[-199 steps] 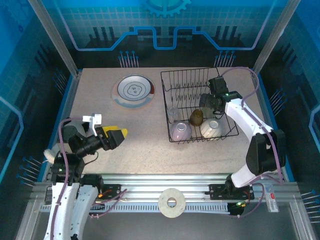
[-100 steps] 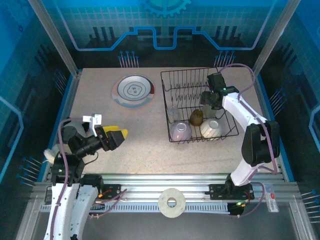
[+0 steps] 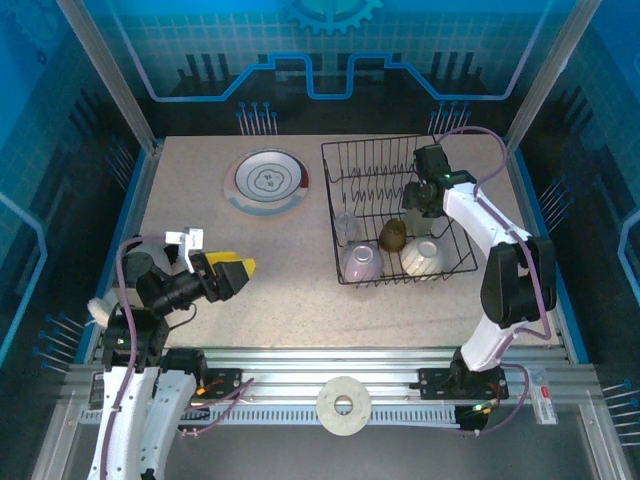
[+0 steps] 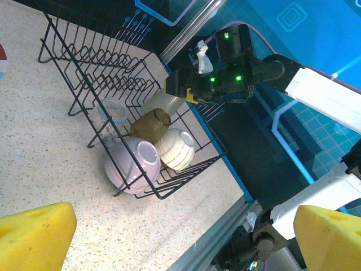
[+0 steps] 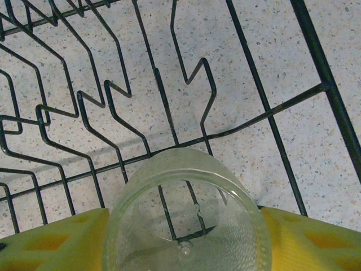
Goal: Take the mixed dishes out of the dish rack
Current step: Pick up the cup from the dish rack.
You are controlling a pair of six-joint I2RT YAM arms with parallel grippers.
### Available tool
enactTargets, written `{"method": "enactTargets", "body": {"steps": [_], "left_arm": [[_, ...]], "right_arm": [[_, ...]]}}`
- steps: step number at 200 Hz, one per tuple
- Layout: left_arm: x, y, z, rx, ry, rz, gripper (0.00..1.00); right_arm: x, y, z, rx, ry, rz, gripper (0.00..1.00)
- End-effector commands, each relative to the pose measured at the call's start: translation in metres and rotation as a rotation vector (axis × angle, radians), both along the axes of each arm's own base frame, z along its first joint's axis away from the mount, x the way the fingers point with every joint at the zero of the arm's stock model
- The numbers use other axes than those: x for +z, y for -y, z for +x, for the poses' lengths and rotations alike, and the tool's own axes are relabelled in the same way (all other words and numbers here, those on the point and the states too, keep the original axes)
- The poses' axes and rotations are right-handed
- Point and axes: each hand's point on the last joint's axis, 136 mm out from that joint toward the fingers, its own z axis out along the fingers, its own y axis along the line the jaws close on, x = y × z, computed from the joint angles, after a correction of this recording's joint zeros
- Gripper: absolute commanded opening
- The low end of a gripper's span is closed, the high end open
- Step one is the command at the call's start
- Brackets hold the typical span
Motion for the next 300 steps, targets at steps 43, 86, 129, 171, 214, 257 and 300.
{"method": "enactTargets", "body": {"steps": [43, 86, 129, 171, 214, 257, 300], "left_arm": [[0.008, 0.005, -0.002, -0.011, -0.083, -0.086, 0.99], [0.034, 0.008, -0.001, -0.005, -0.228, -0.207, 1.00], [0.051, 0.002, -0.007, 0.071, -0.327, -0.271, 0.99], [0.044, -0.002, 0.003, 0.135, -0.432, -0.255, 0.99], [0.044, -0.002, 0.011, 0.175, -0.459, -0.228, 0.99], [0.031, 0.020, 0.024, 0.119, -0.518, -0.221, 0.99], [0.035, 0.033, 0.027, 0.096, -0.500, -0.197, 0.99]], "right_arm": [[0.006, 0.006, 0.002, 0.000, 0.002, -0.008, 0.53], [0.010, 0.009, -0.001, -0.006, 0.000, -0.008, 0.41], [0.009, 0.012, -0.006, -0.008, -0.019, -0.025, 0.30], [0.001, 0.010, -0.008, -0.017, -0.054, -0.010, 0.26], [0.006, 0.011, -0.011, -0.014, -0.064, -0.016, 0.24], [0.020, 0.011, -0.015, -0.013, -0.049, 0.001, 0.24], [0.033, 0.015, -0.021, -0.027, -0.025, 0.047, 0.23]]}}
